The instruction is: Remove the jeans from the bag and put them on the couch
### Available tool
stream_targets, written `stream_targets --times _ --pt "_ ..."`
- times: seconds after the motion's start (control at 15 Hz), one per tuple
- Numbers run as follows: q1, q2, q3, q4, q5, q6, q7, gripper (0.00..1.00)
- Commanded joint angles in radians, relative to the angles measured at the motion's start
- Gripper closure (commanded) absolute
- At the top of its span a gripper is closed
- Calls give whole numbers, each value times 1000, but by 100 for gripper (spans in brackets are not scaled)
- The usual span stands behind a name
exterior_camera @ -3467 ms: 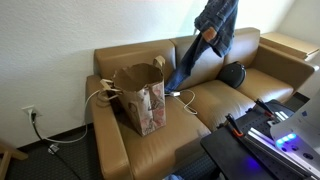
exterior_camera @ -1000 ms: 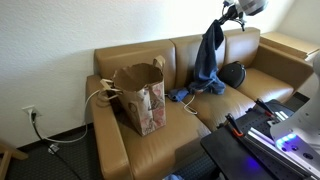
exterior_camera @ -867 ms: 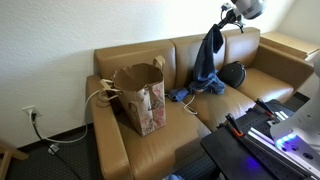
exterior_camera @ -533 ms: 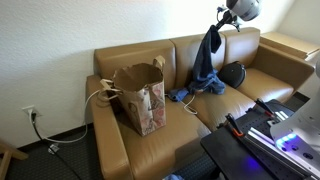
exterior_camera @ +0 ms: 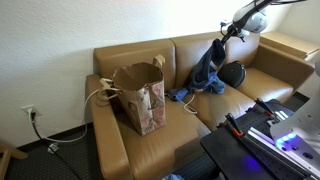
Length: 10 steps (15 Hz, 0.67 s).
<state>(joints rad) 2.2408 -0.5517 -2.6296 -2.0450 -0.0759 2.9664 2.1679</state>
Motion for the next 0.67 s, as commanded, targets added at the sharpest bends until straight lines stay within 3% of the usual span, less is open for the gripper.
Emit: stream_targets --times 0.0,0.2,0.27,0.33,0.4,0.47,0.6 --pt "-47 -81 0 112 -288 -109 274 97" --pt "-14 -167 2 254 -567 -126 535 97" --pt "-11 -177 5 307 -620 -150 548 97" --pt "-8 -189 8 372 -599 -190 474 97" --pt "-3 -212 10 430 -633 -213 456 64" --pt "6 -235 11 476 -644 -235 439 63" --pt "21 -269 13 555 -658 -285 438 50"
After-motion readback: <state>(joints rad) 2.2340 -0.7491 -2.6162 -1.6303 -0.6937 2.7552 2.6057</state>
